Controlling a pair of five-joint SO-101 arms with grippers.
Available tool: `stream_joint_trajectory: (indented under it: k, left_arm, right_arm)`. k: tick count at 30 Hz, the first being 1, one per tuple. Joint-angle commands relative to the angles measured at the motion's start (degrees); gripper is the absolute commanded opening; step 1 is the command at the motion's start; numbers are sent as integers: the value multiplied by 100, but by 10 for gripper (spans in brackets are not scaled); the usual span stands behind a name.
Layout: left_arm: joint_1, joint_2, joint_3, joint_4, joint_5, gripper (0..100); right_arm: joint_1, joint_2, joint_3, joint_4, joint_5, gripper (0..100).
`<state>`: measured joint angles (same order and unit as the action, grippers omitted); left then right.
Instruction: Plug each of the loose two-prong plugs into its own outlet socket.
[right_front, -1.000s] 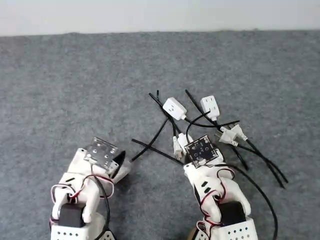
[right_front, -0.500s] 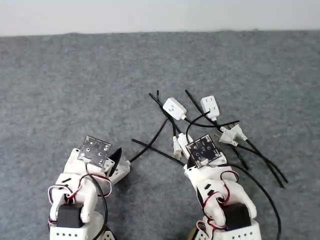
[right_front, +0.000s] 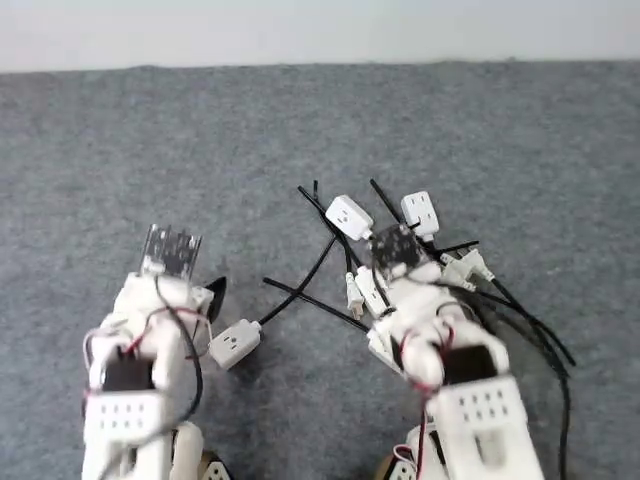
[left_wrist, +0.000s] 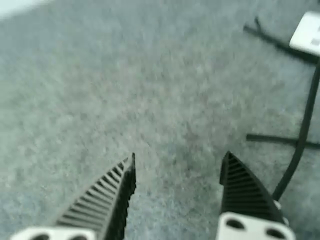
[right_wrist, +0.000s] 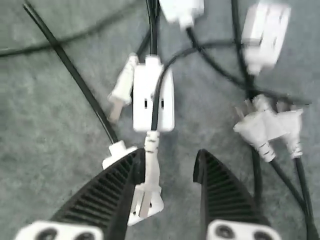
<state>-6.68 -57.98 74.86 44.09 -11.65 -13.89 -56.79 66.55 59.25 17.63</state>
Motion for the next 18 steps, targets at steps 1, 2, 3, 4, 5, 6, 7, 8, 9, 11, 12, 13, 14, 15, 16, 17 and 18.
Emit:
stream_joint_trajectory:
  k: [1, 2, 3, 4, 5, 6, 7, 8, 9, 11, 12, 13, 14, 15, 16, 17, 18]
  left_arm:
    - [-26, 2321, -1077, -273, 53, 272]
    - [-26, 2813, -1332, -264, 44, 272]
    - [-35, 3235, -1578, -246, 53, 271]
    - [-35, 3596, -1798, -167, 53, 271]
    - [-35, 3877, -1982, -62, 53, 270]
    - [-35, 4088, -2141, 44, 53, 270]
    - [-35, 4211, -2264, 132, 53, 269]
    - [-35, 4264, -2316, 193, 53, 269]
    - [-53, 4255, -2316, 211, 53, 269]
    - [-123, 4193, -2308, 202, 53, 269]
    - [-141, 4193, -2308, 202, 53, 269]
    - [-149, 4193, -2308, 202, 53, 269]
    - [-141, 4193, -2308, 211, 53, 269]
    - [-141, 4193, -2308, 211, 53, 269]
    - [-141, 4193, -2308, 211, 53, 269]
    - [-141, 4193, -2308, 211, 53, 269]
    - [-141, 4193, -2308, 211, 53, 269]
  right_arm:
    - [92, 1385, -695, -233, -70, 173]
    - [92, 1692, -782, -303, -62, 173]
    - [92, 1947, -826, -382, -26, 173]
    - [92, 2167, -853, -470, -18, 172]
    - [92, 2325, -862, -541, -18, 170]
    - [92, 2440, -862, -602, -18, 170]
    - [92, 2510, -862, -646, -18, 169]
    - [92, 2545, -862, -673, -18, 169]
    - [92, 2554, -862, -673, -18, 169]
    - [75, 2563, -862, -673, -18, 169]
    - [66, 2580, -862, -673, -18, 169]
    - [66, 2598, -862, -673, -18, 169]
    - [66, 2615, -862, -673, -18, 169]
    - [66, 2615, -853, -673, -18, 169]
    - [66, 2615, -853, -673, -18, 169]
    - [66, 2615, -853, -681, -18, 169]
    - [75, 2615, -853, -690, -18, 168]
